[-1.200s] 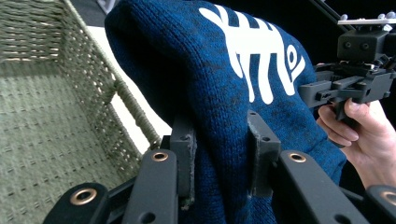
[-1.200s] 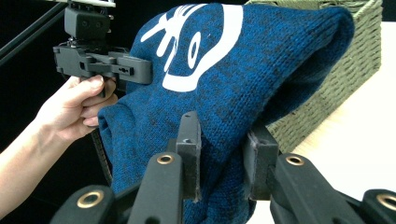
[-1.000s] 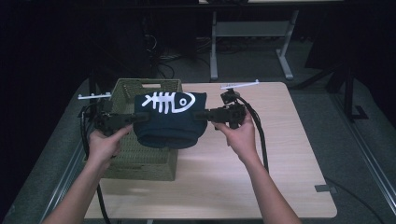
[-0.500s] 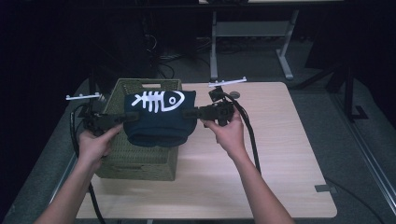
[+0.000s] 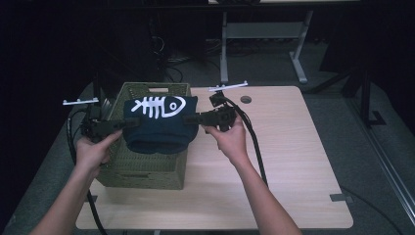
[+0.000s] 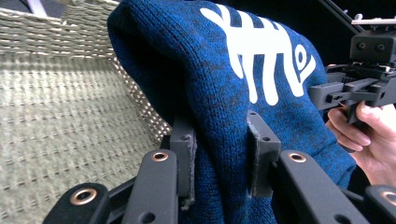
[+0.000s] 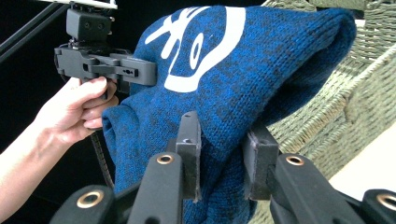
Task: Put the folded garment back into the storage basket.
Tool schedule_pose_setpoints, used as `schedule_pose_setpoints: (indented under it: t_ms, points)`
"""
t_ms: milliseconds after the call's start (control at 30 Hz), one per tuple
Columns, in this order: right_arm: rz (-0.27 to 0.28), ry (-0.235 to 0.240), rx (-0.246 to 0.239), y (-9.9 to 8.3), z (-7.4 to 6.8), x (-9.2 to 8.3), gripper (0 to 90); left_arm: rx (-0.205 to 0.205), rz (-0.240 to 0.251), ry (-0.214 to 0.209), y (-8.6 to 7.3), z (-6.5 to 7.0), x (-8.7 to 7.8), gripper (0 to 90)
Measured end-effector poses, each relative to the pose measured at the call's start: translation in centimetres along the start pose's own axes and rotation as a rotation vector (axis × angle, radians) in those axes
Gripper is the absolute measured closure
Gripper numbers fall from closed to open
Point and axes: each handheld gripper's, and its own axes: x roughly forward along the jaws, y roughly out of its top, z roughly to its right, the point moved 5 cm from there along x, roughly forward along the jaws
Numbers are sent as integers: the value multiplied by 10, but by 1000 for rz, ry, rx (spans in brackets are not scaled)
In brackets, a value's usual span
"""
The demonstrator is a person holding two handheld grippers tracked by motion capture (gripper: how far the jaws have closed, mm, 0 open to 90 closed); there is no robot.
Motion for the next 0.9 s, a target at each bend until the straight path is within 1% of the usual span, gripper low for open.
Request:
schedule_pose_setpoints:
  t_ms: [333,367,467,500,533,800,867,900]
  points:
    - [-6,4,2,4,-2,17,717,-13,1,24,1,-12,-10,692]
    - [-7,6,4,5,-2,19,717,-17,5,22,1,-13,-11,692]
    - [-12,4,-8,5,-3,25,717,-24,1,19,-1,-18,-15,692]
    - [-16,5,-4,5,-4,26,717,-24,3,20,-2,-21,-16,692]
    - [-17,6,-9,5,-4,29,717,-35,5,26,-3,-22,-17,692]
    - [-35,13,-7,4,-7,51,717,-45,9,54,-9,-34,-30,681]
    - [-35,14,-6,4,-7,52,717,-48,11,58,-10,-35,-31,678]
    - [-38,17,-10,4,-8,57,717,-51,12,64,-10,-37,-33,678]
